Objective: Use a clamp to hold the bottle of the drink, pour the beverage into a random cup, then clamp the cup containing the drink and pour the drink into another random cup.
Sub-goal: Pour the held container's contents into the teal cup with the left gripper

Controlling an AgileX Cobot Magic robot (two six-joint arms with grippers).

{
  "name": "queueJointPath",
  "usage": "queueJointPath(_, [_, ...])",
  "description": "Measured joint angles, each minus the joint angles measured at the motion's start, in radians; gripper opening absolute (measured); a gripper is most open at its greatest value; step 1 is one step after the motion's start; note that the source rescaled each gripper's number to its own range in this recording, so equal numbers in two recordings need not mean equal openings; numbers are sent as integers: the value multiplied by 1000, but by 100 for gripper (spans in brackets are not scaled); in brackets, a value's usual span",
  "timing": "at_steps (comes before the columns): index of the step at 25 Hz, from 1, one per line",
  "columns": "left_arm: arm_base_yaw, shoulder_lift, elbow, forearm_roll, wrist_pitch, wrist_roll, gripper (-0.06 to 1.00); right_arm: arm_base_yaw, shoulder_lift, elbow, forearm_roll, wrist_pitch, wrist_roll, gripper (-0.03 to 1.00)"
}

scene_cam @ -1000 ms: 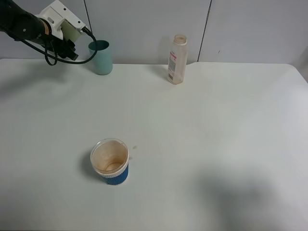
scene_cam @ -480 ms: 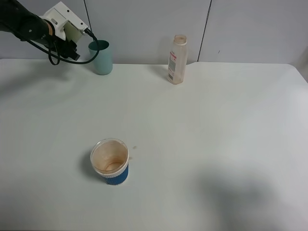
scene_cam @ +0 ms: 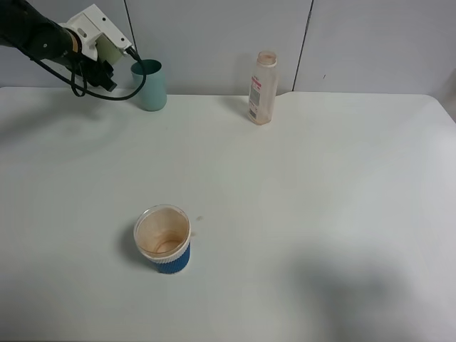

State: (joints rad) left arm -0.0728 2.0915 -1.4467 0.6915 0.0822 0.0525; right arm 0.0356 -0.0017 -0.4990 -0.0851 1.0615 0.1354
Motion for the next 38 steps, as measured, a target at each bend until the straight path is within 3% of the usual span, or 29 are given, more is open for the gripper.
queueJointPath(10, [-22,68,-115,9,73,29,2,0,0,0,0,0,0,100])
queueJointPath(18, [-40,72,-118,10,74,99,2,0,0,0,0,0,0,100])
queueJointPath(38, [-46,72,-118,104,91,103,2,0,0,0,0,0,0,100])
